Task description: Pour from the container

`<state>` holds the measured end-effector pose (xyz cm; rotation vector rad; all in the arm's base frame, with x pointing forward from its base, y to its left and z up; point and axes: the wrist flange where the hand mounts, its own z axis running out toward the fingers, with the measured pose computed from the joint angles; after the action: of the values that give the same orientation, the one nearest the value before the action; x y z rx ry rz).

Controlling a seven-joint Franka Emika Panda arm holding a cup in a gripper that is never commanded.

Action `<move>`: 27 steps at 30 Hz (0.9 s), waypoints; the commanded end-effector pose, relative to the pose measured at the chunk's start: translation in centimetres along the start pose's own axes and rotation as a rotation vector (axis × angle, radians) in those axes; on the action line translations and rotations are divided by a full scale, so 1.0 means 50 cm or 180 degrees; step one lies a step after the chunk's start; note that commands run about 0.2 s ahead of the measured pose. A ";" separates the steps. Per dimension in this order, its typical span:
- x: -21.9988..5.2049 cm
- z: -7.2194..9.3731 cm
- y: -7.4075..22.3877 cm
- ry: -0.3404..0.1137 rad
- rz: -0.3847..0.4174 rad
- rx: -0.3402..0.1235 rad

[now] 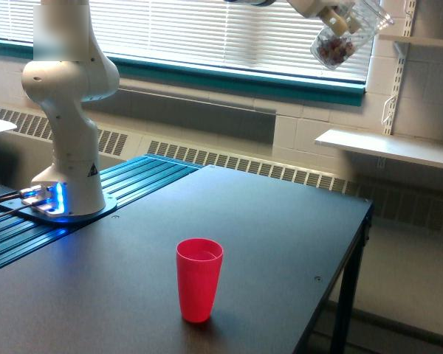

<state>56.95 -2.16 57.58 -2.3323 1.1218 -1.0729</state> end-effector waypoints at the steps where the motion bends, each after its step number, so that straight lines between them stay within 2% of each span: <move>1: -0.009 0.000 0.003 -0.0092 0.0324 -0.0106; 4: -0.026 0.005 0.010 -0.0070 0.0094 -0.0272; 6: -0.030 0.002 0.019 -0.0086 0.0195 -0.0277; 9: -0.052 0.005 0.044 -0.0127 0.0053 -0.0518; 13: -0.083 -0.004 0.086 -0.0301 0.0271 -0.0731; 14: -0.097 -0.007 0.099 -0.0345 0.0259 -0.0829; 17: -0.124 -0.018 0.121 -0.0383 0.0237 -0.0971; 21: -0.152 -0.035 0.157 -0.0335 0.0106 -0.1171; 25: -0.154 -0.052 0.194 -0.0331 0.0314 -0.1242; 27: -0.158 -0.056 0.211 -0.0306 0.0303 -0.1328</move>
<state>47.66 -1.74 50.22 -2.6198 1.3869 -0.7664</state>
